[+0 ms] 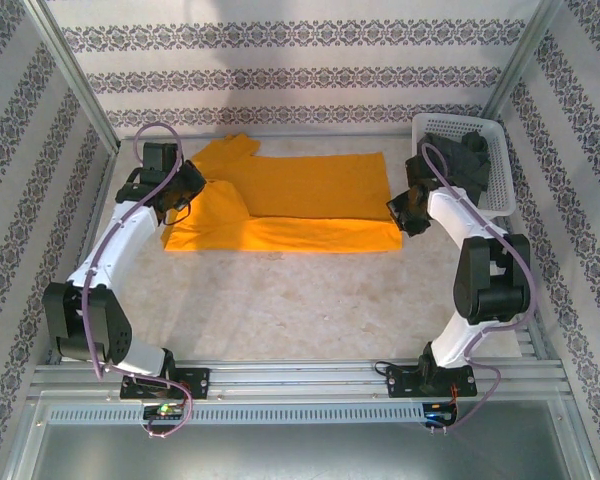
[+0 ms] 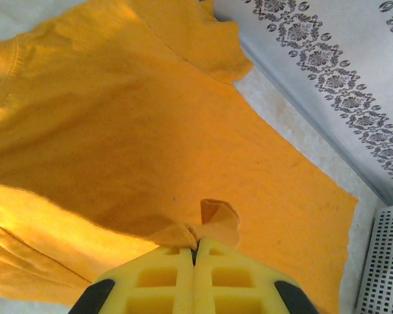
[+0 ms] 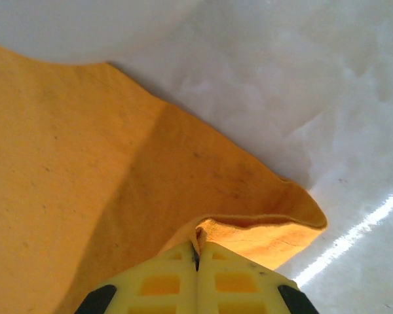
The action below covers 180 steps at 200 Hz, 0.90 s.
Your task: Fold and stack the t-shirts
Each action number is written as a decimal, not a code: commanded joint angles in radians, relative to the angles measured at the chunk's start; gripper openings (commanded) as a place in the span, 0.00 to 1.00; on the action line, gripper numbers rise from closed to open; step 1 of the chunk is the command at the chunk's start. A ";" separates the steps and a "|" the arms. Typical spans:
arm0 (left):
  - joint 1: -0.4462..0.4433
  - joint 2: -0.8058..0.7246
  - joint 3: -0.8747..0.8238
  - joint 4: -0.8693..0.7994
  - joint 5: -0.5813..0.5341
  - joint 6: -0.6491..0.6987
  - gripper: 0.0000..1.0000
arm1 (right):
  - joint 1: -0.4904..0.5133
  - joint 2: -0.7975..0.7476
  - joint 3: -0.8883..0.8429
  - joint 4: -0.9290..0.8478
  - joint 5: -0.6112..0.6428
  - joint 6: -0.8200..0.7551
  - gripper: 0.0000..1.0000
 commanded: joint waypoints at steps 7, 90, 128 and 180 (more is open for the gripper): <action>0.025 0.031 0.024 0.092 0.025 0.063 0.00 | 0.015 0.044 0.046 -0.025 0.037 -0.005 0.00; 0.047 0.146 0.080 0.116 0.059 0.123 0.00 | 0.018 0.131 0.116 -0.026 0.042 -0.032 0.00; 0.052 0.185 0.103 0.117 0.061 0.133 0.00 | 0.020 0.173 0.169 -0.042 0.044 -0.049 0.00; 0.068 0.243 0.124 0.132 0.063 0.141 0.00 | 0.022 0.225 0.222 -0.046 0.042 -0.058 0.00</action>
